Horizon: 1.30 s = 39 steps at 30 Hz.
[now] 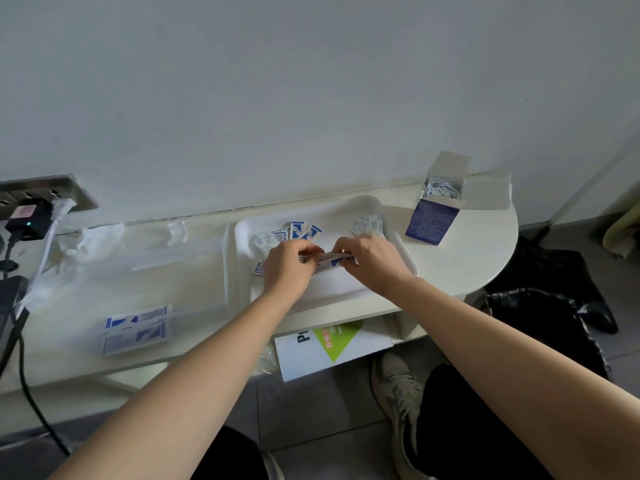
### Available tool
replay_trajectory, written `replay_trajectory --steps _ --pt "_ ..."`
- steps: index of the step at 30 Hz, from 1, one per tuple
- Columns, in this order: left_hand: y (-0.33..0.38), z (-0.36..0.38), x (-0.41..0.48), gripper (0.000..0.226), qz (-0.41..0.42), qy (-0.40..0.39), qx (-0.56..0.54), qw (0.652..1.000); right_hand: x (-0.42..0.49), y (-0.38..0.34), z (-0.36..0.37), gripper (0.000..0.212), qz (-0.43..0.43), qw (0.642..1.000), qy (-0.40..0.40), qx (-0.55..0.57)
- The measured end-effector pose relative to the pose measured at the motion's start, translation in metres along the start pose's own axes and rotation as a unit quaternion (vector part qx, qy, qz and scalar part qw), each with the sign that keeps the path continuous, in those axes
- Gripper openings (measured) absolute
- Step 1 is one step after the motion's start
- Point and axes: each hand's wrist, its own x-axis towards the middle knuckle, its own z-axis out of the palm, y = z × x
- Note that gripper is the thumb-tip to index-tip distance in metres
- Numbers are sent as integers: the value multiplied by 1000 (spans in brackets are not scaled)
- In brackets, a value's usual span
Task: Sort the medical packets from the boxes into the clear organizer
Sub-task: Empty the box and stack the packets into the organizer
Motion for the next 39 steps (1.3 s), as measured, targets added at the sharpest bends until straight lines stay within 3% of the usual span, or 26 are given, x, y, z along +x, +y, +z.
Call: replay_trajectory --steps 4,13,19,24,31,35,39 --pt "-2 1 -3 16 29 -3 35 999 -1 2 9 30 2 1000 -15 27" --pt "-2 2 -6 26 28 -46 89 995 -3 12 12 11 20 996 -38 83" --pt "-3 6 -8 22 4 -84 80 993 -3 11 12 13 44 991 -60 107" --pt "8 -5 -7 17 20 -56 62 996 0 8 -2 3 99 971 -14 219" --pt "31 -72 -1 14 46 12 54 997 20 -33 -41 9 113 890 59 437" --pt "12 -127 -8 14 30 44 93 994 40 -86 -36 8 86 914 61 393" --pt "-25 -183 -32 14 -20 56 65 996 55 -152 -20 9 36 923 16 382"
